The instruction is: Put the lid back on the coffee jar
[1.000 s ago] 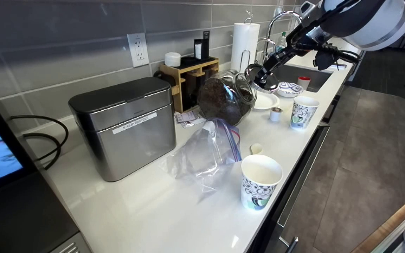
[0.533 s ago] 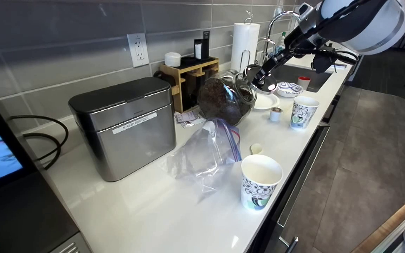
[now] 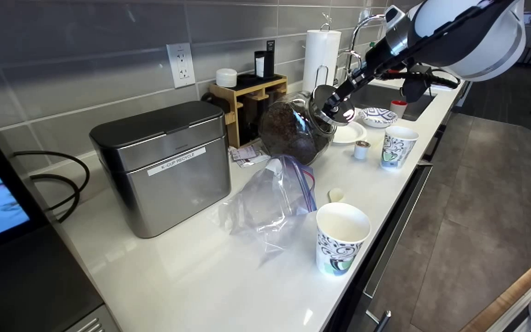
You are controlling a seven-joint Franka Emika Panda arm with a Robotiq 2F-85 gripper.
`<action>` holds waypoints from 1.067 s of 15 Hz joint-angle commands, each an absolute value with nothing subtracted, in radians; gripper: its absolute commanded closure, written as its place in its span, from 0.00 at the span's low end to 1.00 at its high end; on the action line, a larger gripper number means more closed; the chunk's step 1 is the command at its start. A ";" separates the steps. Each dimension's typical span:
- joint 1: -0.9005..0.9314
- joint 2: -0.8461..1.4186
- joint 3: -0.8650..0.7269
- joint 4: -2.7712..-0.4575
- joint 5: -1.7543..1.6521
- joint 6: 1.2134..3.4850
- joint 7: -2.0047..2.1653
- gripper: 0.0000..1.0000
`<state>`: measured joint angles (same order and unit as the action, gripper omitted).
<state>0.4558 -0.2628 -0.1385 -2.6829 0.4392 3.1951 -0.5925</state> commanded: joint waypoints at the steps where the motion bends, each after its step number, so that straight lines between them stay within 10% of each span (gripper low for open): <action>1: 0.508 -0.239 -0.184 -2.690 0.450 3.239 -0.618 0.79; 16: 0.638 -0.182 -0.315 -2.668 0.433 3.306 -0.628 0.79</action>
